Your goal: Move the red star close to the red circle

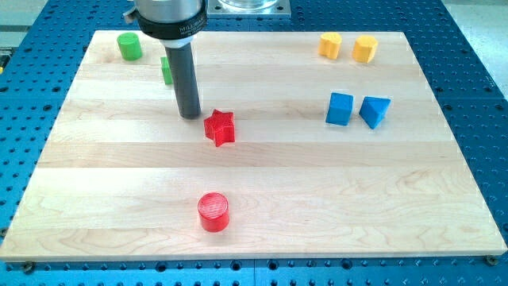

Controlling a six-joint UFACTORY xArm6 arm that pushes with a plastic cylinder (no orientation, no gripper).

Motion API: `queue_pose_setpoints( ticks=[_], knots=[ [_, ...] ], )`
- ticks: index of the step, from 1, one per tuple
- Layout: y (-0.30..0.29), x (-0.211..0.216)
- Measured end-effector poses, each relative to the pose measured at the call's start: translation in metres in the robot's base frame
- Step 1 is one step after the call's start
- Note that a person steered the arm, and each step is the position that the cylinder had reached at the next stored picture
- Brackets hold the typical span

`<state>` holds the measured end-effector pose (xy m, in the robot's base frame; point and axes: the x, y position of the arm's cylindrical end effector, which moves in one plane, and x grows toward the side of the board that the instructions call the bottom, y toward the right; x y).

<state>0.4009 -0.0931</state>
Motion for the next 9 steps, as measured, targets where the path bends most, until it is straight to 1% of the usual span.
queue_pose_setpoints(
  ticks=[1,3,4,5,6,7,8,9],
  knots=[
    [0.022,0.000],
    [0.022,0.018],
    [0.038,0.048],
    [0.020,0.010],
    [0.044,0.032],
    [0.046,0.085],
    [0.046,0.085],
    [0.045,0.071]
  ],
)
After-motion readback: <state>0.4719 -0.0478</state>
